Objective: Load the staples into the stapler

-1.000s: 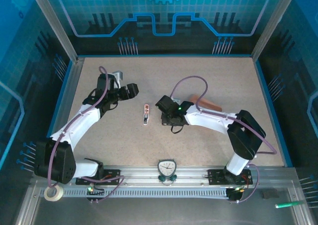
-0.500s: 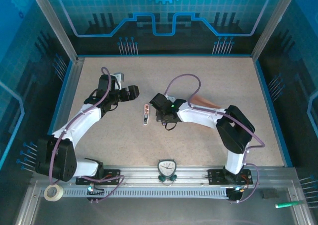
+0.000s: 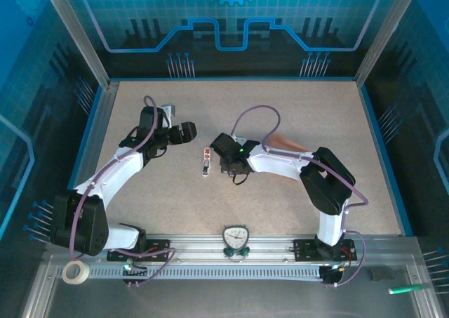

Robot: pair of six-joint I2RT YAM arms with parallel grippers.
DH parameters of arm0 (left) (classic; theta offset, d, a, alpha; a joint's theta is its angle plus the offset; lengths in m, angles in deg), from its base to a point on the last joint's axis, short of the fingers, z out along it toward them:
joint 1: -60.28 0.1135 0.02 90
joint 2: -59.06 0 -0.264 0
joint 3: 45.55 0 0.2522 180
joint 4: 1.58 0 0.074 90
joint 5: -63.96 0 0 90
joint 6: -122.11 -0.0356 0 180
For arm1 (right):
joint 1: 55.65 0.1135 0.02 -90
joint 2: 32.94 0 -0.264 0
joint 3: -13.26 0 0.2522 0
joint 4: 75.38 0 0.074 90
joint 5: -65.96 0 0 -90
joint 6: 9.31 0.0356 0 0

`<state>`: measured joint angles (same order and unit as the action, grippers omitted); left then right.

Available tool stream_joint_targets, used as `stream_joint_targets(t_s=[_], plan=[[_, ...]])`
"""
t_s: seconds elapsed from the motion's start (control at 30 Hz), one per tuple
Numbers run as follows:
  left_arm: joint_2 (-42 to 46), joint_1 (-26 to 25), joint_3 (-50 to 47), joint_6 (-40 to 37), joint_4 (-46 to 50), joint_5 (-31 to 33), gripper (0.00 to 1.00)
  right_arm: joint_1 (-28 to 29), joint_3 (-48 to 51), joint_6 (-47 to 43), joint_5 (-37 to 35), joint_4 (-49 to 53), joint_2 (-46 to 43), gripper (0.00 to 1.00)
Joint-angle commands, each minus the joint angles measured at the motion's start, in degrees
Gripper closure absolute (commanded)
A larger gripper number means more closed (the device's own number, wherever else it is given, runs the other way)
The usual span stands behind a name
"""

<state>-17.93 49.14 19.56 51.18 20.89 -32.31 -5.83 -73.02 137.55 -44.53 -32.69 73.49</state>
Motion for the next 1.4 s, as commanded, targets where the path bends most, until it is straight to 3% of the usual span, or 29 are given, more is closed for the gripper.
stream_joint_targets(t_s=[0.0, 1.37], plan=[[-0.7, 0.4, -1.0, -1.1, -0.6, 0.3, 0.12, 0.2, -1.8, -0.7, -2.8, 0.9, 0.9, 0.84], [1.1, 0.4, -2.2, -2.6, -2.1, -0.2, 0.12, 1.3, -1.5, -1.9, -5.3, 0.7, 0.9, 0.84]])
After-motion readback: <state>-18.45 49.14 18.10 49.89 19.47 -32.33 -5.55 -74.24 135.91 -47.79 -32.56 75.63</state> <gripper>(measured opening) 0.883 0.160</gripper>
